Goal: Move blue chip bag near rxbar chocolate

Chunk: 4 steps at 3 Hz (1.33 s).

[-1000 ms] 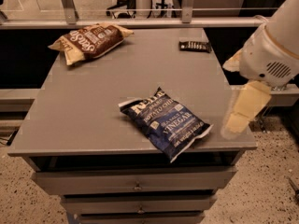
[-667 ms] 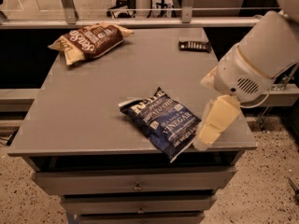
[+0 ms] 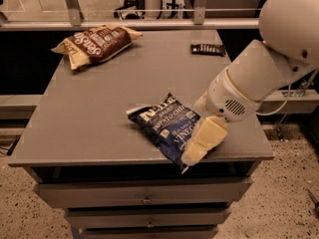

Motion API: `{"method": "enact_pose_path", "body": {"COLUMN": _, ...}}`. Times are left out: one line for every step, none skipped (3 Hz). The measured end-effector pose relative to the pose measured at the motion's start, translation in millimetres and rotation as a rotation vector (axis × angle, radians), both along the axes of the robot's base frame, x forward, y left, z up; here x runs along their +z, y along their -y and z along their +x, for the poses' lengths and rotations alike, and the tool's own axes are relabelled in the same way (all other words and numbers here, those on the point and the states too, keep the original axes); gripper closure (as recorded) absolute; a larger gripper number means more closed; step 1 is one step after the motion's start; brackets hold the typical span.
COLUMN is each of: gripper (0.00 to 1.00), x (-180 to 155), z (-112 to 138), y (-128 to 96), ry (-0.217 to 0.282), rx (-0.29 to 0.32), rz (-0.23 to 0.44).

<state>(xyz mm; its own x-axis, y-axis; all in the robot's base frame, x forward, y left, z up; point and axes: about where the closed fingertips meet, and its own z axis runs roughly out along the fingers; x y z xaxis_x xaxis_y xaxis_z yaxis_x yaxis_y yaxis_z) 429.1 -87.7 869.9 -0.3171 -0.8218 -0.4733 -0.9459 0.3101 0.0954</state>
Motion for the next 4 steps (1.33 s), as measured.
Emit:
{"method": "enact_pose_path", "body": {"gripper": 0.38, "x": -13, "z": 5, "y": 2, "ry": -0.008, "rx": -0.021, "rz": -0.004}}
{"method": "enact_pose_path", "body": {"gripper": 0.61, "x": -16, "z": 11, "y": 8, "ry": -0.003, "rx": -0.042, "rz": -0.009}}
{"method": "enact_pose_path", "body": {"gripper": 0.92, "x": -6, "z": 26, "y": 26, "ry": 0.035, "rx": -0.076, "rz": -0.023}}
{"method": "enact_pose_path", "body": {"gripper": 1.0, "x": 9, "z": 43, "y": 44, "ry": 0.081, "rx": -0.108, "rz": -0.035}}
